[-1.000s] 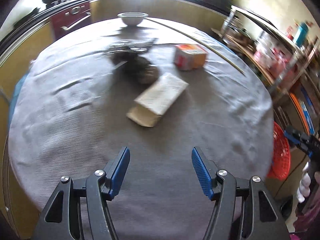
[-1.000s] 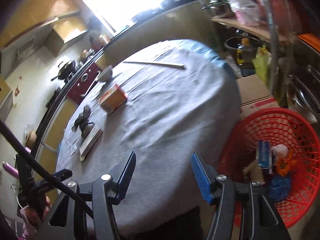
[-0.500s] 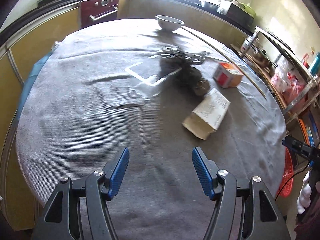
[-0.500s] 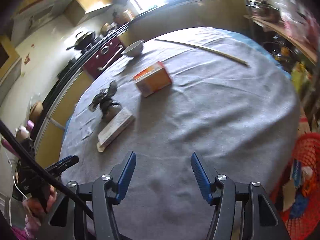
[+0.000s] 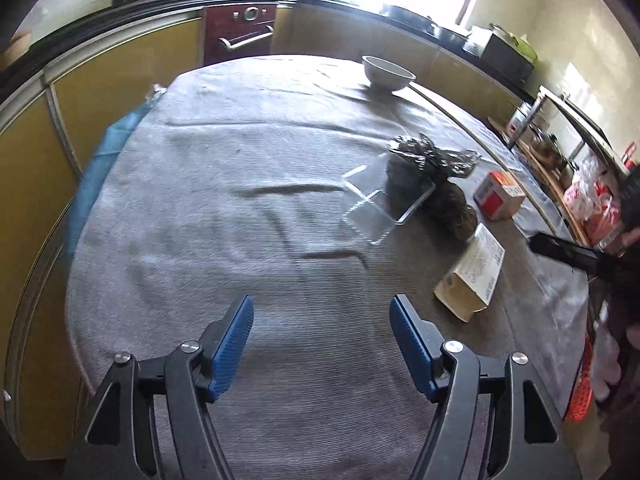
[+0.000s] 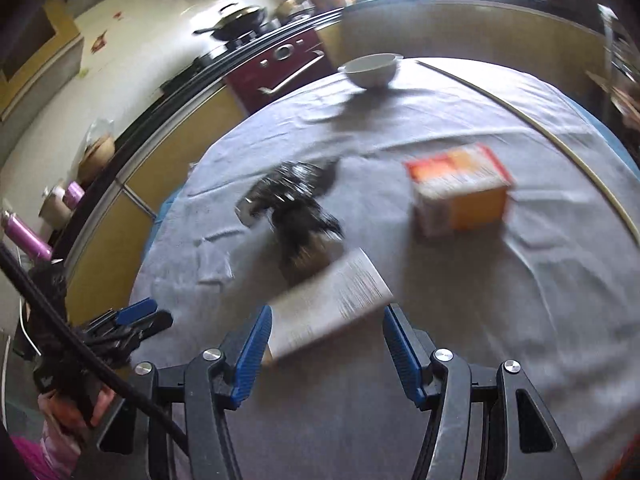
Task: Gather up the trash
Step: 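Move both open tools back over the table toward the white box, then grasp the black plastic bag with right tool while left tool grasps clear plastic tray, then carry the bag and tray to the red basket and open both tools, then move both open tools back over the table toward the medicine boxes, then grasp the white medicine box with left tool while right tool grasps red-white medicine box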
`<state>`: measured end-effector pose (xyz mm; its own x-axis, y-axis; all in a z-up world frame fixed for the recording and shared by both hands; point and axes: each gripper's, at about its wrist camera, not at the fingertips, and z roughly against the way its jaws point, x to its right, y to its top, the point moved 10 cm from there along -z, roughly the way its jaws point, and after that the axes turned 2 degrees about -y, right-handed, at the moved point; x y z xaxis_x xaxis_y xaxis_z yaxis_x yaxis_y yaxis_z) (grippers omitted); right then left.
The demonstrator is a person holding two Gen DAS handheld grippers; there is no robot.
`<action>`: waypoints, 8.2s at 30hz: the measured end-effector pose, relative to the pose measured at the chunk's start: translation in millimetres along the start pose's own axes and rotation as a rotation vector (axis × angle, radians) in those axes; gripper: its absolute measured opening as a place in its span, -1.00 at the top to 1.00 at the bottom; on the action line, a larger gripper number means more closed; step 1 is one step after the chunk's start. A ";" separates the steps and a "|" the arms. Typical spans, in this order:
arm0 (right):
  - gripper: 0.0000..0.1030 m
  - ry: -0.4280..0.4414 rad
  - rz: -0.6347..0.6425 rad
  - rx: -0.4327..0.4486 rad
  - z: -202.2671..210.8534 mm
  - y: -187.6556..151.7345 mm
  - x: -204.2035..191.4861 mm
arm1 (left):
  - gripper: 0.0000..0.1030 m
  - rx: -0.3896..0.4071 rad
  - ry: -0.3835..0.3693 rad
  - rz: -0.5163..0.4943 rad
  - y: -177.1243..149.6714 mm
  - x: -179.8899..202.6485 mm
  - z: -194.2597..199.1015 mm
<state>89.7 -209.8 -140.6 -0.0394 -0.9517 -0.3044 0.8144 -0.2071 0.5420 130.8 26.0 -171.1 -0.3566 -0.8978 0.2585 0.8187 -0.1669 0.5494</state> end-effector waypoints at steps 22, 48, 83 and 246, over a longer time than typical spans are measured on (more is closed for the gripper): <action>0.13 -0.133 0.259 -0.038 -90.0 35.8 -21.1 | -0.59 0.058 -0.022 -0.062 29.6 4.3 -3.4; 0.13 -0.067 -0.060 0.110 41.3 -43.4 34.1 | -0.69 -0.085 -0.039 -0.468 64.4 64.1 -94.4; 0.13 -0.011 -0.084 0.296 120.2 -80.7 24.9 | -0.03 0.113 -0.007 -0.364 13.6 143.2 48.4; -0.21 -0.094 -0.762 0.018 -23.5 65.8 128.4 | 0.65 0.013 -0.045 -0.236 12.5 81.0 -26.5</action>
<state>151.8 -340.3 -162.5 -0.6355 -0.5599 -0.5317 0.5332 -0.8163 0.2223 124.1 -59.7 -164.4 -0.5572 -0.8154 0.1570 0.7049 -0.3644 0.6086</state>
